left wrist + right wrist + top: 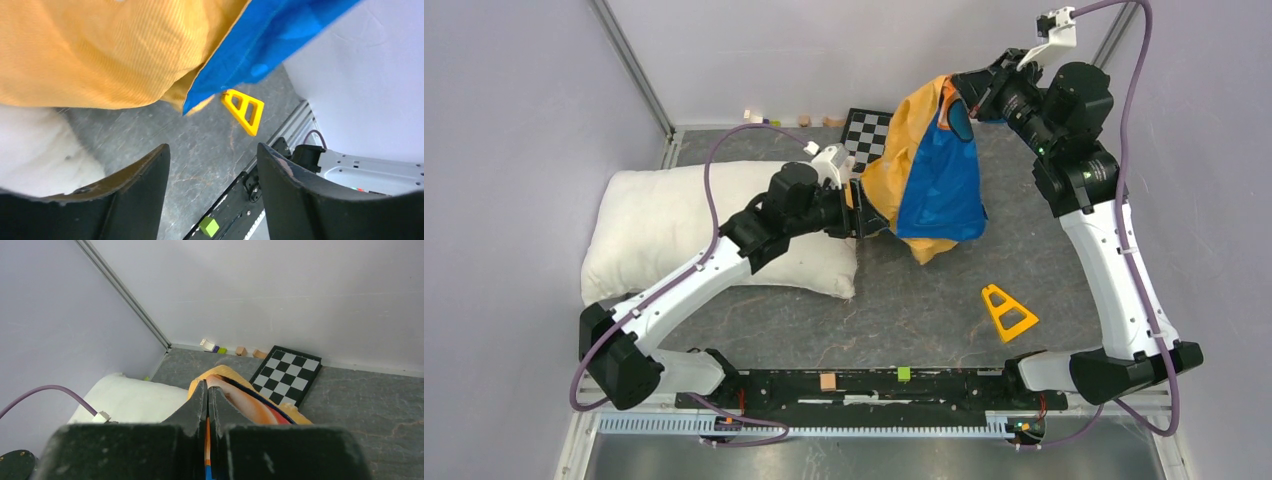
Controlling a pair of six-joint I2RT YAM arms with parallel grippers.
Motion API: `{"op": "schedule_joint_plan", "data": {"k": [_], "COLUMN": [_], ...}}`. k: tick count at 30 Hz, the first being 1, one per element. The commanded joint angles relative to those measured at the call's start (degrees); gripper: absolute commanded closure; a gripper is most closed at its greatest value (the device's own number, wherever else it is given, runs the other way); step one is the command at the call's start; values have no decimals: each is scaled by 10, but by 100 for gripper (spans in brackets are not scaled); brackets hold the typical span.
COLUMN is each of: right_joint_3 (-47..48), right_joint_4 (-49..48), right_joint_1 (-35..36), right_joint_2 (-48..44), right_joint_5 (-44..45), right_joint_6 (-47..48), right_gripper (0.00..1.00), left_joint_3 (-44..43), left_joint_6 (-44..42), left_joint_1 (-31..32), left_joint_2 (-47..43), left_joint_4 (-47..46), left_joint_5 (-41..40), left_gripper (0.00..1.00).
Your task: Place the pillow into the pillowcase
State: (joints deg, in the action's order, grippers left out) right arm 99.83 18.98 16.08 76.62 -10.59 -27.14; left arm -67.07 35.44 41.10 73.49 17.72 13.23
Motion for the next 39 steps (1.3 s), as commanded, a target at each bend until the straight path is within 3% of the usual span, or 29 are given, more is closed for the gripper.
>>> {"op": "schedule_joint_plan", "data": {"k": [1, 4, 12, 17, 21, 27, 31, 33, 36, 39], "right_joint_3": [-4, 2, 23, 44, 54, 54, 49, 47, 54, 68], "right_joint_4": [-15, -11, -1, 7, 12, 27, 39, 48, 62, 73], "right_joint_1": [2, 2, 2, 2, 2, 2, 2, 2, 2, 2], "right_joint_2": [-11, -11, -8, -7, -11, -13, -16, -17, -16, -13], "right_joint_5": [-4, -4, -2, -9, -11, -1, 14, 34, 77, 156], "right_joint_6": [12, 16, 22, 20, 21, 34, 51, 65, 94, 135], "right_gripper": [100, 100, 100, 100, 100, 100, 100, 100, 100, 100], "left_joint_3": [-4, 5, -6, -5, 8, 17, 36, 41, 43, 36], "left_joint_6": [21, 10, -6, -5, 6, 36, 53, 46, 28, 0], "left_joint_1": [18, 23, 50, 57, 59, 69, 70, 74, 79, 79], "left_joint_2": [18, 32, 108, 154, 187, 216, 191, 170, 127, 61], "left_joint_4": [-95, -101, -157, -174, -251, -347, -385, -373, -334, -272], "left_joint_5": [41, 20, 32, -13, 14, 30, 35, 37, 29, 10], "left_gripper": [32, 27, 28, 25, 20, 21, 39, 55, 96, 98]}}
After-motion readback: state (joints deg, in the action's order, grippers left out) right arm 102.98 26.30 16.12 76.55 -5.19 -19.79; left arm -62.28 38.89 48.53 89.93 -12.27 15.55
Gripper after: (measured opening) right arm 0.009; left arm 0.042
